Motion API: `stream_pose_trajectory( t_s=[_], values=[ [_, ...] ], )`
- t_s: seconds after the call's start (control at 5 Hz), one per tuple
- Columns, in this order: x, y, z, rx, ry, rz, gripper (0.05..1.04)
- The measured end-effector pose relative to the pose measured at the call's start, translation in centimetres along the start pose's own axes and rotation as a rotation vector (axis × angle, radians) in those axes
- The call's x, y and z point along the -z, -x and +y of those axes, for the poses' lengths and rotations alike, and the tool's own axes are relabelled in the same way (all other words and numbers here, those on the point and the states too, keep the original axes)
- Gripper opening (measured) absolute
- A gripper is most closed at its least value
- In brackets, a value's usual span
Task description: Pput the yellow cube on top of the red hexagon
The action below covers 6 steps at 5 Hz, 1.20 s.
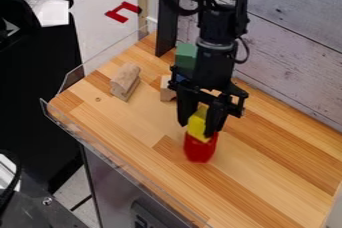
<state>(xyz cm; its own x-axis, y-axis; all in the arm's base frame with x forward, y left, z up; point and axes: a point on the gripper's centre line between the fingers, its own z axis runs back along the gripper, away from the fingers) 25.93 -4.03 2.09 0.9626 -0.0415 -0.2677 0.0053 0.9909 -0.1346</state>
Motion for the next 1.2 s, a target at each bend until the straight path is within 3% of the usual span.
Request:
stream_pose_trajectory(
  t_s=[0.2,0.4,0.6,0.8,1.0,1.2],
  values=[
    [0.8,0.4,0.0,-0.013,-0.008,0.064,0.92],
    [0.8,0.1,0.0,-0.035,-0.009,0.05,1.003],
    [-1.5,0.1,0.1,-0.068,-0.033,-0.031,0.999],
    [-5.2,0.3,0.3,-0.099,-0.071,-0.119,0.999],
    [-6.7,1.2,-0.3,-0.088,-0.095,-0.145,0.999],
    [-6.7,1.2,-0.3,-0.095,-0.089,-0.152,0.999]
  ],
)
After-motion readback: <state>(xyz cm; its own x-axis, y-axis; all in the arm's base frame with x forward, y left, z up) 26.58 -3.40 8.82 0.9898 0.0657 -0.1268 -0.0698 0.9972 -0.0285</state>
